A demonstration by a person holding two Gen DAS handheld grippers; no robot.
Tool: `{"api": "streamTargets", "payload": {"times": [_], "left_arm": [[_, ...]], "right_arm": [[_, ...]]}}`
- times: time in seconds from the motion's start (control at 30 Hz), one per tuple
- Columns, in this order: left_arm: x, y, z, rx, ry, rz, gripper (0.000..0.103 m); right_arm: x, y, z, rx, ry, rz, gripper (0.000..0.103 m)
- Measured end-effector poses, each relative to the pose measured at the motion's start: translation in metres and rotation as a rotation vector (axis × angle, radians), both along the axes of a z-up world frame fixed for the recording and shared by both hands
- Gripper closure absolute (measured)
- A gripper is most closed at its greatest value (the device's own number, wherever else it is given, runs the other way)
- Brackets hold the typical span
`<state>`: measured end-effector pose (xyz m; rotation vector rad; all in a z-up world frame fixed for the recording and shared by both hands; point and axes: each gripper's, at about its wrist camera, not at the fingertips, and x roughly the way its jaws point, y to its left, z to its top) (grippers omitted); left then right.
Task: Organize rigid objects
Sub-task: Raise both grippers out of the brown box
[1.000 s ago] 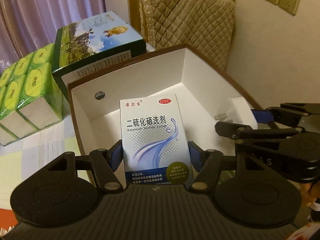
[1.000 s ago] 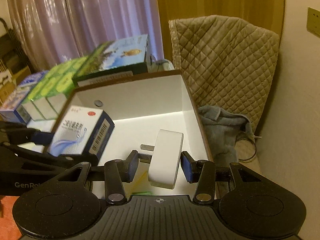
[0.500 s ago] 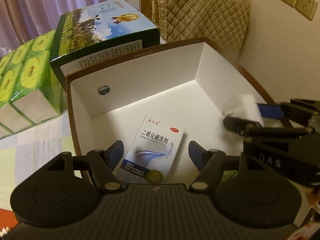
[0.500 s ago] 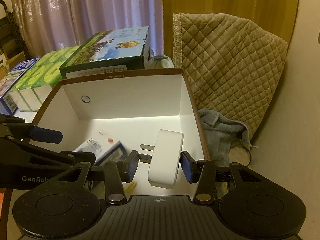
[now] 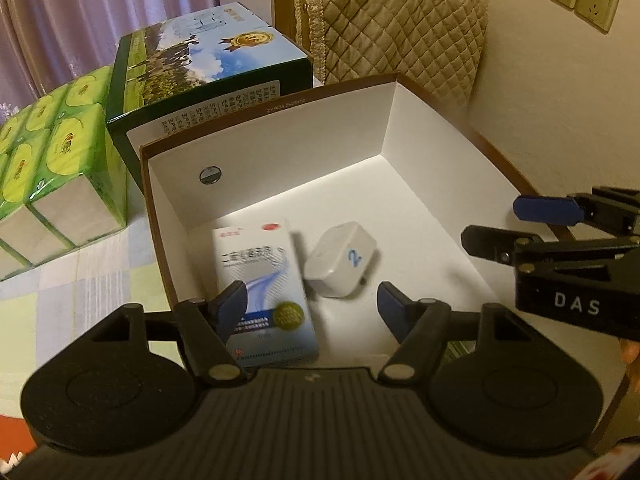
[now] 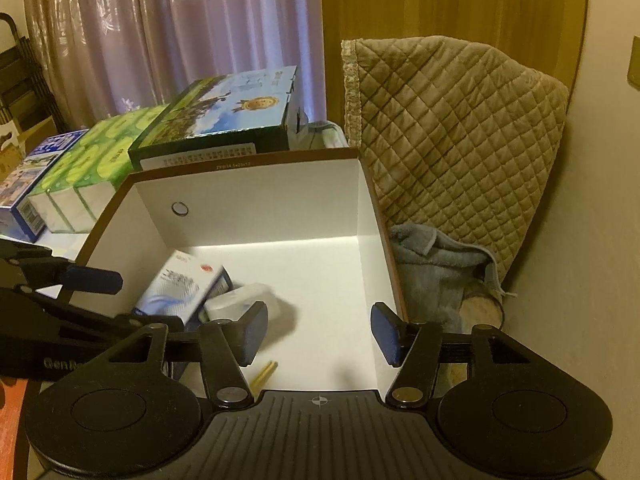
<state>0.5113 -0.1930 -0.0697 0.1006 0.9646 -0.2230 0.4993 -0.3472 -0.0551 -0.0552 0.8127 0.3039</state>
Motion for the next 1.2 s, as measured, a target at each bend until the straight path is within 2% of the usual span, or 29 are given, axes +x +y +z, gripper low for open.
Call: {"api": "streamTargets", "payload": {"times": [0.33,0.8,1.2], "left_arm": [[-0.026,0.004,0.015,-0.037,-0.015,-0.003,0.034],[-0.088,0.012,0.051,-0.079,-0.055,0.022,0.035],[-0.153,0.041,0.073,-0.121,-0.088,0.111,0.035]], "right_arm": [[-0.027,-0.006,0.010,0.038,0.013,0.012,0.046],[-0.073,-0.018,0.037,0.126,0.010,0.018,0.035],[-0.119,-0.012,0.048,0.204,0.024,0.028,0.033]]}}
